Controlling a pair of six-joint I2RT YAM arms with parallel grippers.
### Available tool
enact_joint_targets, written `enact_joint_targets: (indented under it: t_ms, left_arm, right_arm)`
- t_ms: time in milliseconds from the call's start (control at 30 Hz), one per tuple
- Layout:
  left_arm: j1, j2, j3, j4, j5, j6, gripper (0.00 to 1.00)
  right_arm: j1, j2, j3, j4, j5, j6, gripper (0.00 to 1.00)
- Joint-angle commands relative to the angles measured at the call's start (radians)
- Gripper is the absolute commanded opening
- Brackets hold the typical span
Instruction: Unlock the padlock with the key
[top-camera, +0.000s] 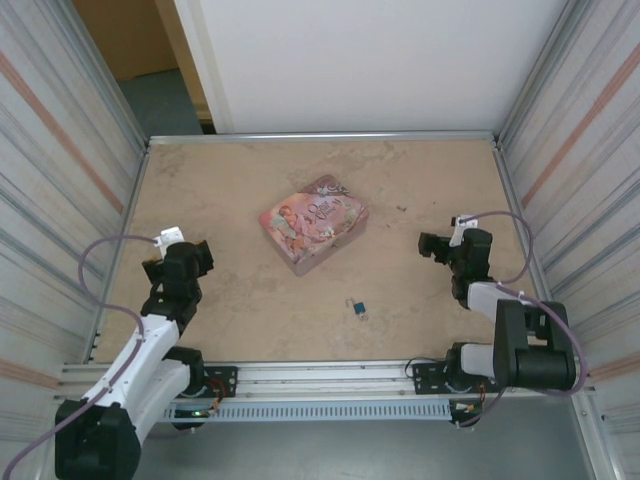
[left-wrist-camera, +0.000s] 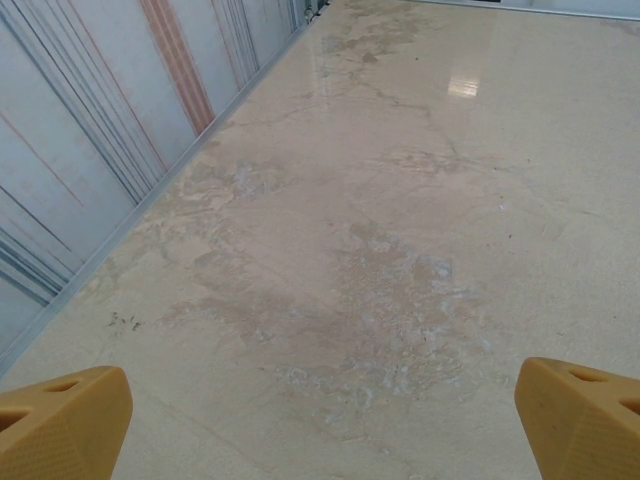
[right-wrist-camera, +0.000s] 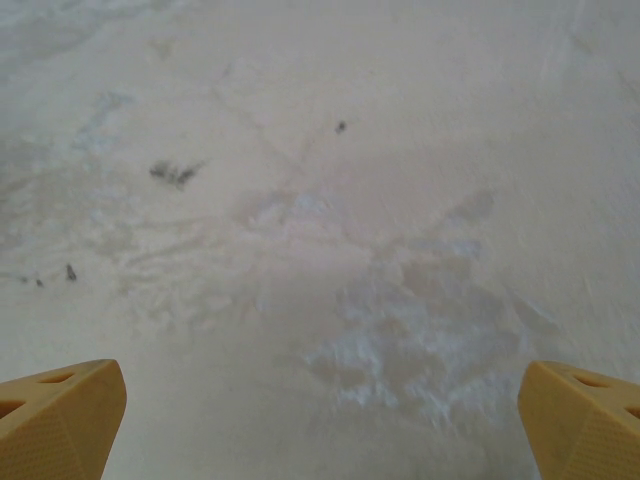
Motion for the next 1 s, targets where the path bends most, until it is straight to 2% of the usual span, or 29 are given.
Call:
enact_joint_targets:
  t_ms: [0,200,500,967]
  left_arm:
    - [0.022,0.027,-0.017,0.100,0.013,0.032,0.99]
    - [0.058,0.050,-0.026,0.140,0.070,0.055,0.99]
    - [0.073,0.082,-0.058,0.227,0.134,0.086,0.99]
    - [0.119,0.229,-0.125,0.566,0.307,0.138,0.99]
  right_arm:
    - [-0.008,0.075,0.034,0.186,-0.064,-0.038,0.99]
    - [-0.020,0.238,0.035,0.335,-0.099,-0.036,0.99]
    - [-0.025,0.237,0.069,0.261,-0.088,-0.025,0.99]
    - [-0.017,0.235,0.068,0.258,-0.074,-0.027,0.99]
